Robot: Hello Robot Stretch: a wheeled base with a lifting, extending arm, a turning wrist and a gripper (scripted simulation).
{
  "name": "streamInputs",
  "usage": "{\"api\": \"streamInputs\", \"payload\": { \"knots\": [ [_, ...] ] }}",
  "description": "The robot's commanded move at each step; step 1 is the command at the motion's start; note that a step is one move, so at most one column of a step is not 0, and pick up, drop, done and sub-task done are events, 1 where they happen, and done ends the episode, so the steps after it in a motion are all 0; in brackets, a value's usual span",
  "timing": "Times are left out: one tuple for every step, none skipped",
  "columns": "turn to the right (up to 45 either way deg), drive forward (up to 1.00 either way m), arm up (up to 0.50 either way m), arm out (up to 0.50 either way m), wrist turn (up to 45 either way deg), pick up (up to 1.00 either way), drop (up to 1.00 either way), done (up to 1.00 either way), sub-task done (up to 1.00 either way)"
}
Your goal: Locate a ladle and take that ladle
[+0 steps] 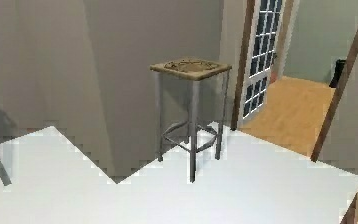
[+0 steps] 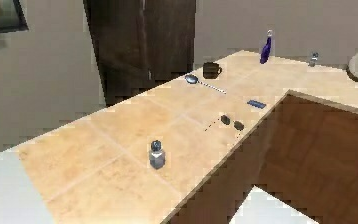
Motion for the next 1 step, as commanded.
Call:
{"api": "streamInputs", "payload": {
  "knots": [
    [0.0, 0.15, 0.0, 0.0, 0.0, 0.0, 0.0, 0.0, 0.0]
  ]
}}
